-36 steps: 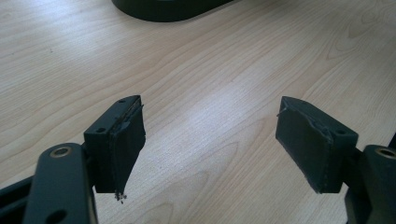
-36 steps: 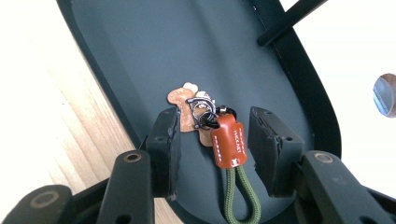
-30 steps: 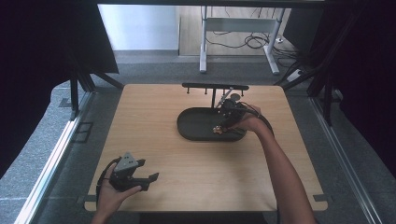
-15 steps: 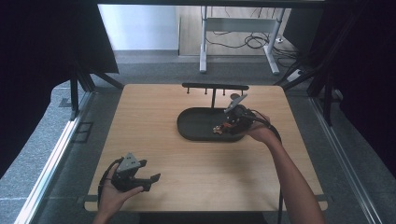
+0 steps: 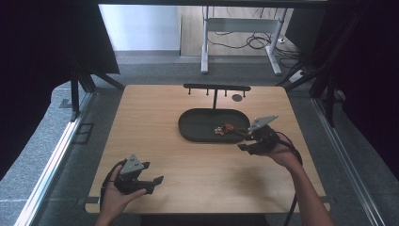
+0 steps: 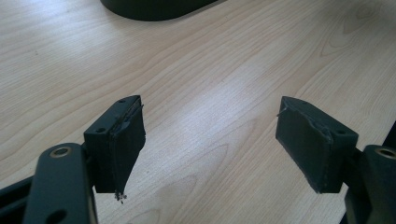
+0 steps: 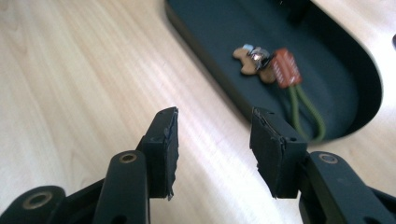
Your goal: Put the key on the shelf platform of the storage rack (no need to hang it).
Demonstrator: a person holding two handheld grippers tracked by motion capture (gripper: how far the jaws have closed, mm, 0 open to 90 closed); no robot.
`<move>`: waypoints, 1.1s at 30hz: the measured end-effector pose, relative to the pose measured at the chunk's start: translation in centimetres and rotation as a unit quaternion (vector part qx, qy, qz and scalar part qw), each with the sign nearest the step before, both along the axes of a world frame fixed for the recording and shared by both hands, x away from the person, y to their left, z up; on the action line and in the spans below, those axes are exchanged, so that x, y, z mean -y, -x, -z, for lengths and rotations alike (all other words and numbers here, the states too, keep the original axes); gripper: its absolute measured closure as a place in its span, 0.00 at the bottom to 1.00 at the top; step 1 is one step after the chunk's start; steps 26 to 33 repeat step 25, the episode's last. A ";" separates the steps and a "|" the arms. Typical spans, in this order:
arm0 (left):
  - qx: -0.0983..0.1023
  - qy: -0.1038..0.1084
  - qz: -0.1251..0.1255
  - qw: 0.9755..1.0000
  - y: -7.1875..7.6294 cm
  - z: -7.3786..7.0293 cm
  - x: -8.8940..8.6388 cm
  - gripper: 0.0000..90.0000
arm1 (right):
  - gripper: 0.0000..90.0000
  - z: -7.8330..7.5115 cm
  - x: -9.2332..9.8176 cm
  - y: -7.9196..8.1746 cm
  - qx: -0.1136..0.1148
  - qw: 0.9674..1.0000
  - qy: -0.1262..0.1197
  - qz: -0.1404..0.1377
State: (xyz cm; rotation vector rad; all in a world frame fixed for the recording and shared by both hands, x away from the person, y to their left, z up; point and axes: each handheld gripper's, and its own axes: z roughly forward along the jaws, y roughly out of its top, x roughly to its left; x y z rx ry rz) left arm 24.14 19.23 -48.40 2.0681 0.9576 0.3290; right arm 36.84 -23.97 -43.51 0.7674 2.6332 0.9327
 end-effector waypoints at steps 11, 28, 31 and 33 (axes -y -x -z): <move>-0.001 -0.002 0.000 1.000 0.0 0.1 0.2 0.27 | 0.54 3.6 3.4 3.9 -0.017 0.999 -0.025 0.037; -0.003 -0.008 0.006 1.000 -0.2 0.3 0.7 0.27 | 0.41 7.7 5.8 4.9 -0.023 0.993 -0.014 0.113; -0.003 -0.008 0.006 1.000 -0.2 0.3 0.7 0.27 | 0.41 7.7 5.8 4.9 -0.023 0.993 -0.014 0.113; -0.003 -0.008 0.006 1.000 -0.2 0.3 0.7 0.27 | 0.41 7.7 5.8 4.9 -0.023 0.993 -0.014 0.113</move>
